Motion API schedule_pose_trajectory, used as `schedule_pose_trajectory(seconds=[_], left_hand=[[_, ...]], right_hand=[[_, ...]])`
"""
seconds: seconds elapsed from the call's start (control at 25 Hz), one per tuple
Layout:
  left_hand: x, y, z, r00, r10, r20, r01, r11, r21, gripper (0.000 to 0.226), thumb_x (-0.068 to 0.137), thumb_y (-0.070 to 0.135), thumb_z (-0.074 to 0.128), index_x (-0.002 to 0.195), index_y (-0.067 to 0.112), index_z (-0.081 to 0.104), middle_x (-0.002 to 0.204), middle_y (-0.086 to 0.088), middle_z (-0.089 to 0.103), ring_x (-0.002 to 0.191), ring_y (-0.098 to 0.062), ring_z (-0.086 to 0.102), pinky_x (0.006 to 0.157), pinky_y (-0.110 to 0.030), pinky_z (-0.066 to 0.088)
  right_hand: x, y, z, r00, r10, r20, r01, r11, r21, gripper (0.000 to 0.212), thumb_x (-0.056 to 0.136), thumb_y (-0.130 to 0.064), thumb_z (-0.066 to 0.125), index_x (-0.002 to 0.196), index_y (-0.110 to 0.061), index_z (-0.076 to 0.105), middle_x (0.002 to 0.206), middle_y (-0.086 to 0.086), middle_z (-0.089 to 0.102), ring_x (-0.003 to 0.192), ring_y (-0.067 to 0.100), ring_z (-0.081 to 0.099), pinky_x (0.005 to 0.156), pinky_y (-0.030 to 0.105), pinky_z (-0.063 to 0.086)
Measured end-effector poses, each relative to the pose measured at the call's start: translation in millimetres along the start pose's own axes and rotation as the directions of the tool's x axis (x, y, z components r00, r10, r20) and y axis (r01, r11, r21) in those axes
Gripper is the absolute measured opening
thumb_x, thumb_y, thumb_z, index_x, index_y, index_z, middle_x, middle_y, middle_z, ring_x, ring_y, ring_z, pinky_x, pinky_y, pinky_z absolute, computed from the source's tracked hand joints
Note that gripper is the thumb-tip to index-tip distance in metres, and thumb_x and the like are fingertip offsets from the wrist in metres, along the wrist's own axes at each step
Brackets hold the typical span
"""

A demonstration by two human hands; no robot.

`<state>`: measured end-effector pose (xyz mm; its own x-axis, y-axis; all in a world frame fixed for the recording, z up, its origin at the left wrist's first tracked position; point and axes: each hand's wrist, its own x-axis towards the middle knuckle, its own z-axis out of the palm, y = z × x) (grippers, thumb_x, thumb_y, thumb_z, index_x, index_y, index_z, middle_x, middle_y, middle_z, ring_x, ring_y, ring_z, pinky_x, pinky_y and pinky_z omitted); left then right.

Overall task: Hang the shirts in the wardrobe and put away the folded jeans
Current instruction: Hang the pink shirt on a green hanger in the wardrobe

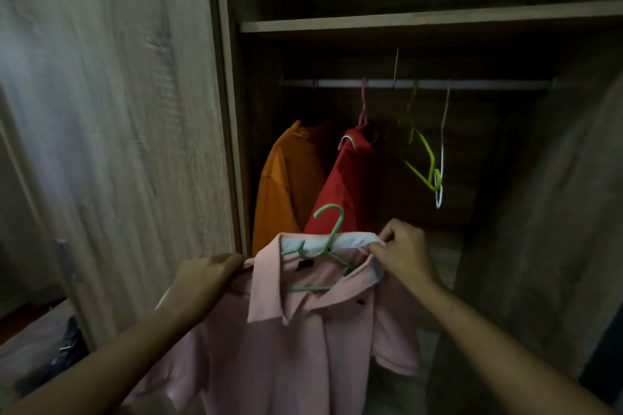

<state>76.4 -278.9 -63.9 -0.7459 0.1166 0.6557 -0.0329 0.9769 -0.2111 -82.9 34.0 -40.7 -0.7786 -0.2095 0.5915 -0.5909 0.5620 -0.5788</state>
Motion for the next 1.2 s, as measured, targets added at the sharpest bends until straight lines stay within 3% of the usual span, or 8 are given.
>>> schedule_pose_trajectory(seconds=[0.16, 0.36, 0.56, 0.68, 0.76, 0.92, 1.04, 1.2], left_hand=[[5, -15, 0, 0.982, -0.157, -0.109, 0.127, 0.962, -0.243, 0.035, 0.086, 0.040, 0.040, 0.087, 0.023, 0.070, 0.073, -0.003, 0.073, 0.063, -0.026, 0.068, 0.051, -0.027, 0.040], [17, -15, -8, 0.983, -0.087, -0.160, 0.019, 0.921, -0.389, 0.055, 0.096, 0.055, 0.027, 0.093, 0.021, 0.070, 0.082, 0.003, 0.074, 0.075, -0.008, 0.061, 0.057, -0.016, 0.038], [50, 9, -10, 0.999, 0.037, -0.025, -0.045, 0.822, -0.568, 0.062, 0.093, 0.062, 0.026, 0.095, 0.020, 0.071, 0.086, 0.033, 0.065, 0.079, 0.008, 0.060, 0.069, -0.008, 0.045], [93, 40, -14, 0.994, -0.013, 0.111, 0.087, 0.719, -0.689, 0.070, 0.087, 0.072, 0.025, 0.089, 0.021, 0.072, 0.081, 0.007, 0.073, 0.075, -0.005, 0.067, 0.069, -0.026, 0.052], [135, 68, -20, 0.988, -0.092, 0.128, 0.157, 0.633, -0.758, 0.047, 0.094, 0.055, 0.034, 0.109, 0.027, 0.068, 0.102, 0.003, 0.072, 0.091, -0.007, 0.067, 0.085, -0.029, 0.054], [226, 122, -16, 0.957, -0.007, 0.289, 0.175, 0.810, -0.559, 0.043, 0.100, 0.035, 0.036, 0.143, 0.032, 0.037, 0.149, -0.016, 0.036, 0.134, -0.031, 0.040, 0.110, -0.045, 0.036], [251, 136, 4, 0.896, -0.088, 0.436, 0.286, 0.864, -0.415, 0.042, 0.099, 0.013, 0.040, 0.141, 0.018, 0.041, 0.139, -0.018, 0.047, 0.115, -0.029, 0.056, 0.094, -0.035, 0.046], [239, 98, 11, 0.850, -0.353, 0.391, 0.511, 0.734, -0.447, 0.054, 0.091, -0.011, 0.034, 0.139, 0.011, 0.045, 0.140, -0.018, 0.047, 0.118, -0.033, 0.055, 0.092, -0.037, 0.049]], right_hand=[[-3, -12, -5, 0.981, -0.062, 0.182, 0.066, 0.998, -0.015, 0.026, 0.080, -0.031, 0.069, 0.072, -0.007, 0.065, 0.076, 0.004, 0.060, 0.066, 0.014, 0.054, 0.058, 0.022, 0.036], [15, -2, -32, 0.895, -0.233, 0.381, 0.300, 0.946, -0.125, 0.044, 0.081, -0.035, 0.058, 0.122, -0.018, 0.056, 0.120, 0.000, 0.053, 0.107, 0.016, 0.051, 0.089, 0.036, 0.047], [16, 0, -83, 0.715, -0.208, 0.667, 0.114, 0.977, 0.183, 0.019, 0.087, -0.019, 0.064, 0.105, -0.017, 0.067, 0.105, -0.001, 0.067, 0.099, 0.012, 0.063, 0.086, 0.034, 0.053], [10, 10, -123, 0.758, -0.138, 0.637, -0.033, 0.968, 0.249, 0.015, 0.088, -0.020, 0.063, 0.102, -0.019, 0.068, 0.103, -0.004, 0.067, 0.097, 0.009, 0.064, 0.082, 0.027, 0.053], [6, 14, -146, 0.786, -0.126, 0.606, -0.049, 0.963, 0.265, 0.014, 0.088, -0.019, 0.062, 0.101, -0.021, 0.068, 0.099, -0.008, 0.069, 0.093, 0.006, 0.065, 0.077, 0.022, 0.052], [0, 18, -184, 0.810, -0.065, 0.582, -0.112, 0.958, 0.263, 0.011, 0.088, -0.010, 0.062, 0.094, -0.016, 0.069, 0.090, -0.009, 0.071, 0.084, 0.002, 0.064, 0.072, 0.015, 0.048], [-3, 21, -207, 0.831, 0.032, 0.556, -0.189, 0.955, 0.229, 0.012, 0.087, -0.007, 0.061, 0.096, -0.009, 0.069, 0.092, 0.002, 0.071, 0.085, 0.008, 0.063, 0.072, 0.016, 0.048], [-7, 13, -216, 0.820, 0.256, 0.512, -0.441, 0.853, 0.279, 0.019, 0.084, -0.013, 0.064, 0.102, -0.006, 0.069, 0.102, 0.014, 0.072, 0.095, 0.020, 0.067, 0.089, 0.033, 0.050]])
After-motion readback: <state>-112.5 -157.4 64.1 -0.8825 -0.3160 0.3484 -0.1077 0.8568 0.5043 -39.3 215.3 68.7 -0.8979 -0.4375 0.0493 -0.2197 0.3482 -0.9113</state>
